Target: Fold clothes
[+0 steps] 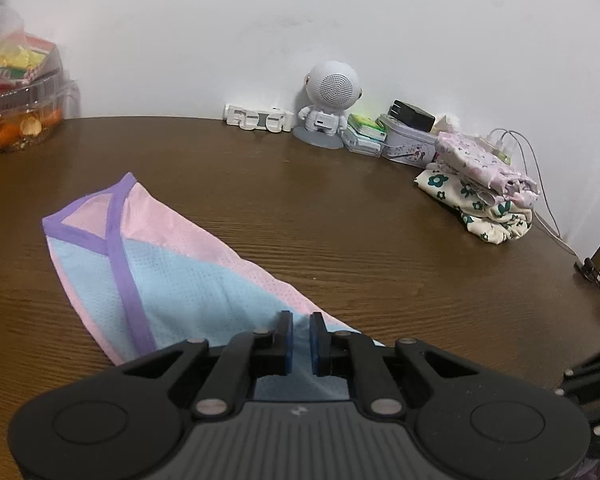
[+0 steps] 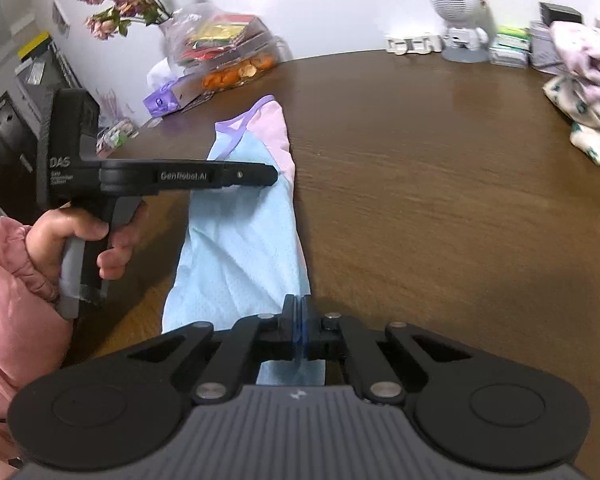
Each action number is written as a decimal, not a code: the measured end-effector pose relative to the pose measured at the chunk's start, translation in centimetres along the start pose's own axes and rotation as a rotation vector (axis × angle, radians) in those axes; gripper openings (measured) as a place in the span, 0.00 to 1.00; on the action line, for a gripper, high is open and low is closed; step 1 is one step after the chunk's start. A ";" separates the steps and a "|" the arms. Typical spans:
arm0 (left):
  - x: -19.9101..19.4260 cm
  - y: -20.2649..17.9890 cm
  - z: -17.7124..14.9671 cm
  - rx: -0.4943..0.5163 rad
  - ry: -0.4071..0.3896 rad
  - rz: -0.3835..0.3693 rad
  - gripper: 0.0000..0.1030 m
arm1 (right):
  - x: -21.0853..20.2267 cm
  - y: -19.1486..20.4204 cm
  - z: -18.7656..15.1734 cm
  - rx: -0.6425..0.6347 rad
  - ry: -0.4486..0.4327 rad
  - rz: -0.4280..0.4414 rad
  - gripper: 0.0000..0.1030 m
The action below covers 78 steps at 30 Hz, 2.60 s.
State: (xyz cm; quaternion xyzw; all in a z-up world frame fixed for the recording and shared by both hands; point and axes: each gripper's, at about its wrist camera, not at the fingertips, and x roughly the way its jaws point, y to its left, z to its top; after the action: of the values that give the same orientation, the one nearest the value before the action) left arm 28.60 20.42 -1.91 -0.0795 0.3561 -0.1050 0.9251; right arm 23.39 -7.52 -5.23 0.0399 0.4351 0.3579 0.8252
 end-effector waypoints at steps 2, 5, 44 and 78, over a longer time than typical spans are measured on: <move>0.2 0.2 0.0 -0.008 -0.002 0.008 0.11 | -0.8 -0.1 -0.3 0.019 -0.023 0.023 0.11; 0.1 1.0 0.0 -0.034 -0.012 0.032 0.12 | -2.3 0.4 -0.4 -0.036 -0.055 0.067 0.20; -1.4 9.0 1.3 -0.346 -0.045 0.150 0.20 | -1.8 9.7 -5.8 -0.547 0.011 -0.083 0.13; -6.6 -2.6 -2.9 -0.001 -0.052 -0.065 0.28 | -11.0 0.3 -6.0 -0.198 -0.051 -0.093 0.39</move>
State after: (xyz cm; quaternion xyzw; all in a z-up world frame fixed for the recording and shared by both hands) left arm 21.53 19.33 0.74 -0.0943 0.3291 -0.1329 0.9301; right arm 14.74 -15.66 -1.25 -0.0529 0.3778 0.3595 0.8516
